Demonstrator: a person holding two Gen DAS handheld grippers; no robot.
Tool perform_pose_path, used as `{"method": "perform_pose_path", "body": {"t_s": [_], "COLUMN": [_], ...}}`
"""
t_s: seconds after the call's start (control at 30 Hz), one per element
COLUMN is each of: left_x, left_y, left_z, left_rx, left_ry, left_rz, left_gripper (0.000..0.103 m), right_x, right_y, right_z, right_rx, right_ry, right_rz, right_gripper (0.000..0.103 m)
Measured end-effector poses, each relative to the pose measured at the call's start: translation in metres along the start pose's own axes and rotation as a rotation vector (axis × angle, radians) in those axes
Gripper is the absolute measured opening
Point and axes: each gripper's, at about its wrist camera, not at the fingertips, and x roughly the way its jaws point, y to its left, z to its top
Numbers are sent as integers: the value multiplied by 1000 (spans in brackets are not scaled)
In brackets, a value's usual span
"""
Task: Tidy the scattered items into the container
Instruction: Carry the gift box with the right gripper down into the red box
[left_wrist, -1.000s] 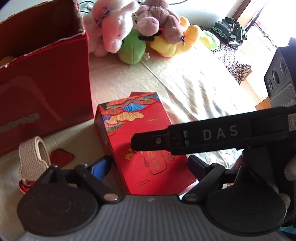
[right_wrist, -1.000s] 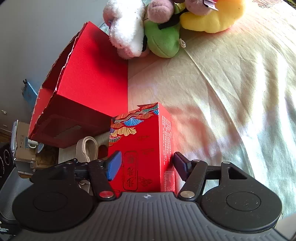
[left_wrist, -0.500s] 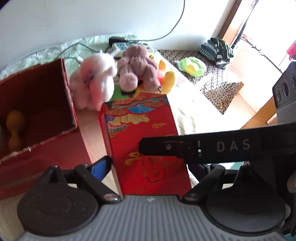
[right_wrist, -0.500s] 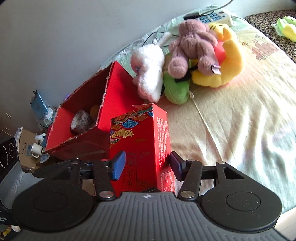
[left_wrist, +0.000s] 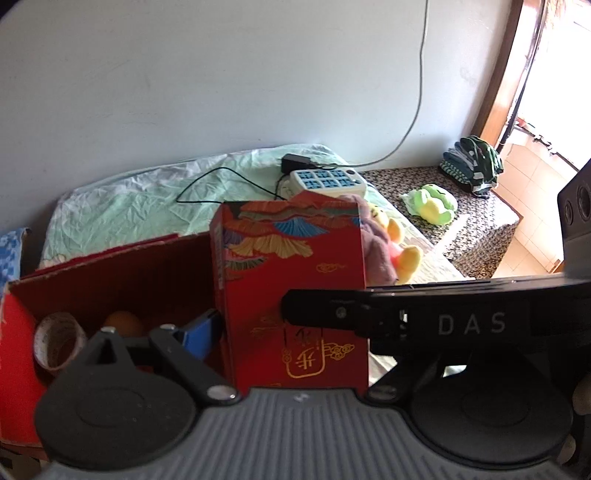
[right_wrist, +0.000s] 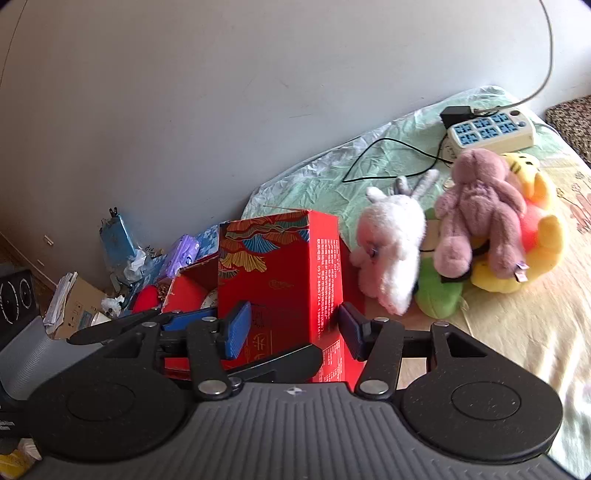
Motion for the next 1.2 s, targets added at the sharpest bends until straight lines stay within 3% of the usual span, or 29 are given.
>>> {"method": "perform_pose_path", "body": {"t_s": [0.37, 0.67, 0.83, 1.2], "left_x": [31, 83, 97, 121], "left_y": [76, 110, 116, 138], "left_z": [-6, -16, -14, -16], "left_rx": [-87, -144, -104, -165], "left_ry": [79, 272, 325, 443], "left_rz": [54, -24, -44, -178], "left_gripper": [88, 87, 87, 87], "right_x": [80, 136, 152, 185], "right_y": [33, 28, 37, 48], "right_z": [18, 25, 31, 45], "right_rx": [-46, -98, -160, -260], "right_ry": [109, 317, 396, 584], "right_rz": [2, -114, -172, -324], "right_gripper": [54, 54, 53, 49]}}
